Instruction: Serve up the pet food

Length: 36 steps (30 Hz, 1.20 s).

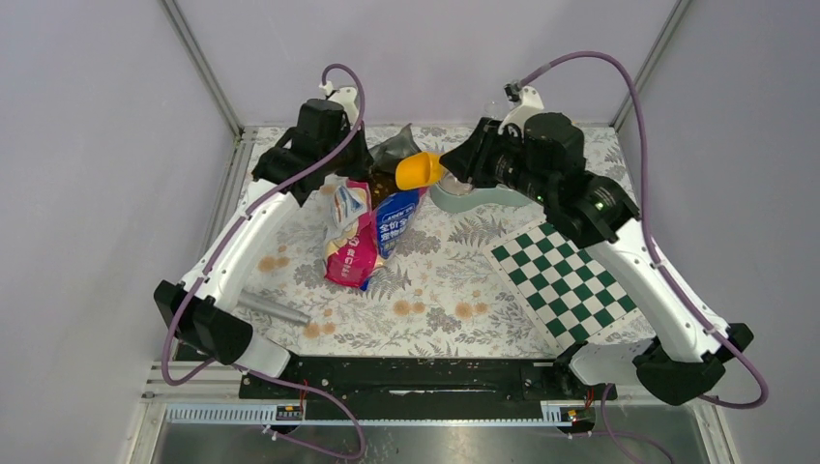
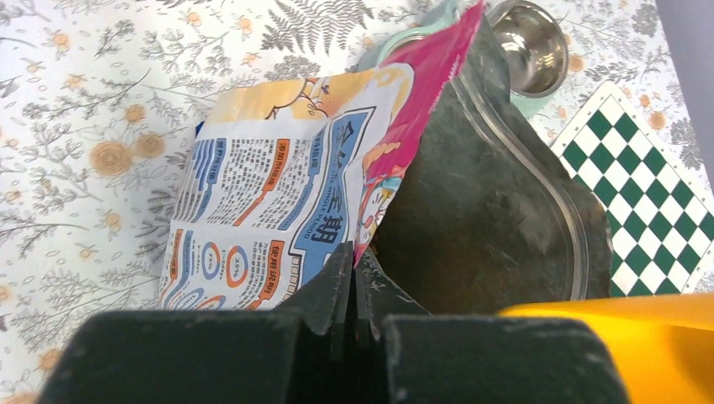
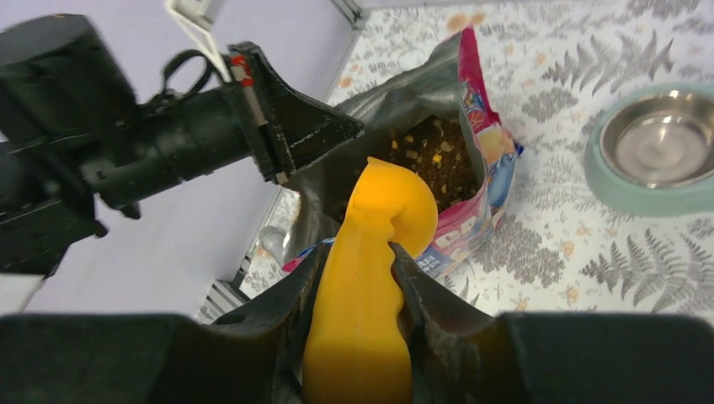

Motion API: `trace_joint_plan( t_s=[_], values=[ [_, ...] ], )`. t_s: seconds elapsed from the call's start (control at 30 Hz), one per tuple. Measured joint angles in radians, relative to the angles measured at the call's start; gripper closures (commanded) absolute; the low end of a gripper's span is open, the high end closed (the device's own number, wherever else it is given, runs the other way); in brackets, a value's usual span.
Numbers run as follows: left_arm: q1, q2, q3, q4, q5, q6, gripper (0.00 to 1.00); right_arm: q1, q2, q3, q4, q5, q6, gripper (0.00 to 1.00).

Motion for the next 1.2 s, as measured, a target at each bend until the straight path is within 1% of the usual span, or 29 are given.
trace_joint_plan(
  t_s=[0.17,0.3,0.4,0.5,0.53,0.6,0.77,0.9,1.03,1.2],
  values=[
    [-0.058,0.000,-0.011,0.028,-0.027,-0.016,1.00,-0.027,0.062,-0.048,-0.005,-0.031,0.055,1.00],
    [-0.114,0.000,-0.011,0.029,-0.074,-0.051,1.00,-0.066,0.059,-0.162,-0.008,-0.032,0.072,1.00],
    [-0.180,0.003,-0.013,0.027,-0.112,-0.077,1.00,-0.106,0.025,-0.289,0.012,-0.036,0.075,1.00],
    [-0.259,0.018,-0.024,0.032,-0.130,-0.092,1.00,-0.146,-0.048,-0.447,0.062,-0.043,0.072,1.00],
    [-0.286,0.027,-0.026,0.032,-0.132,-0.096,1.00,-0.152,-0.060,-0.469,0.067,-0.042,0.071,1.00],
    [-0.343,0.056,-0.027,0.039,-0.136,-0.099,1.00,-0.176,-0.114,-0.571,0.100,-0.042,0.063,1.00],
    [-0.438,0.164,-0.023,0.056,-0.128,-0.096,1.00,-0.196,-0.165,-0.747,0.177,-0.039,0.052,1.00],
    [-0.464,0.251,0.009,0.043,-0.108,-0.096,1.00,-0.198,-0.165,-0.841,0.251,-0.039,0.062,1.00],
    [-0.465,0.261,0.040,0.011,-0.107,-0.095,1.00,-0.198,-0.157,-0.878,0.309,-0.042,0.091,1.00],
    [-0.460,0.261,0.126,-0.068,-0.118,-0.087,1.00,-0.198,-0.088,-0.885,0.398,-0.055,0.132,1.00]
  ],
)
